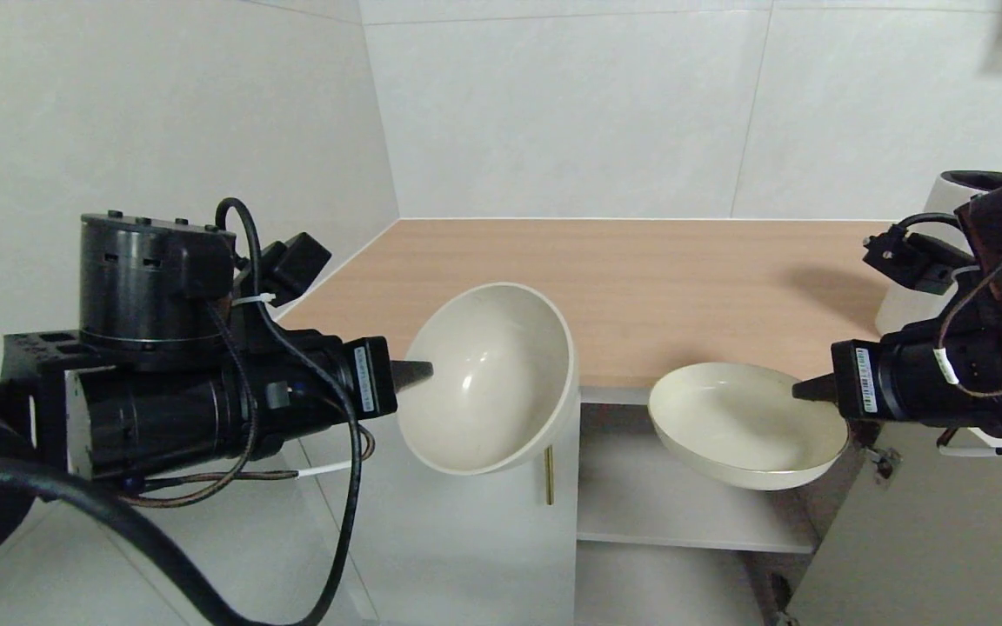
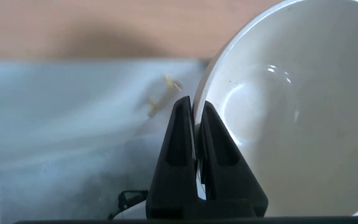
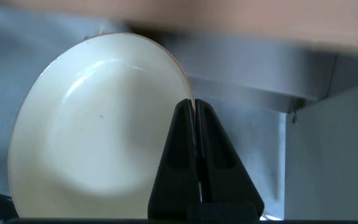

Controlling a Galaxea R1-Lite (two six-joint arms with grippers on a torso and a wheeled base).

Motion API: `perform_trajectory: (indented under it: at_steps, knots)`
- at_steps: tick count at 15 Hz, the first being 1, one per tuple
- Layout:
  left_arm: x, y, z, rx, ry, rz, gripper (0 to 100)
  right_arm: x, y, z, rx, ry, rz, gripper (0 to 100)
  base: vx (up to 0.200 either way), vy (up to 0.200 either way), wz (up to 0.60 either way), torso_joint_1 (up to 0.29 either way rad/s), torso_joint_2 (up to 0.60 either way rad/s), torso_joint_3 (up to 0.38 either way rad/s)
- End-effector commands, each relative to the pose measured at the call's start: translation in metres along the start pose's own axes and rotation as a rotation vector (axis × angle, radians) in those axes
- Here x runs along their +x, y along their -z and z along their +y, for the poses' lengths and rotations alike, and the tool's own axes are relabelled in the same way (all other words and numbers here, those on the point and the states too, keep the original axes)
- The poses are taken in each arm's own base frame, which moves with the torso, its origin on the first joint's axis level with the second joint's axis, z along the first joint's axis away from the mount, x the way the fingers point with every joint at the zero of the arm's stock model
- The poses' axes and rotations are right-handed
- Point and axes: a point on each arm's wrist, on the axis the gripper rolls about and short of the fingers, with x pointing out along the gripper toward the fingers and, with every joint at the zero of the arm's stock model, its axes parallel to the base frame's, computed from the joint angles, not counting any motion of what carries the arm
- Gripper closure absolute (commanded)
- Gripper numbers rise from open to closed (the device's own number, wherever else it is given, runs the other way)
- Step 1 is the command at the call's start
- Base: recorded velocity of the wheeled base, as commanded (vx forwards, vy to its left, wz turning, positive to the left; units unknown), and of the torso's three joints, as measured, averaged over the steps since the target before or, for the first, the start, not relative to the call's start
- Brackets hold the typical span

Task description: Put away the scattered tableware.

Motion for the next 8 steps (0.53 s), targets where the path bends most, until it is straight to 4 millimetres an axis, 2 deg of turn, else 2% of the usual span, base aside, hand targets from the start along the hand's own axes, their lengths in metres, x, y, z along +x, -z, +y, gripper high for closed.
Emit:
perform_trajectory:
  at_steps: [1, 8]
  knots:
    - [0.0024, 0.0003, 0.0010, -0.002, -0.004, 0.002, 100, 0.0064, 0.0002, -0.0002, 0.001, 0.005, 0.009, 100, 0.000, 0.000, 0.00, 0.000, 0.00, 0.000]
    - [0.0061, 0.0015, 0.0021, -0.003, -0.007, 0.009, 100, 0.0134, 0.0017, -0.0009, 0.001, 0.013, 0.024, 100, 0.000, 0.000, 0.00, 0.000, 0.00, 0.000]
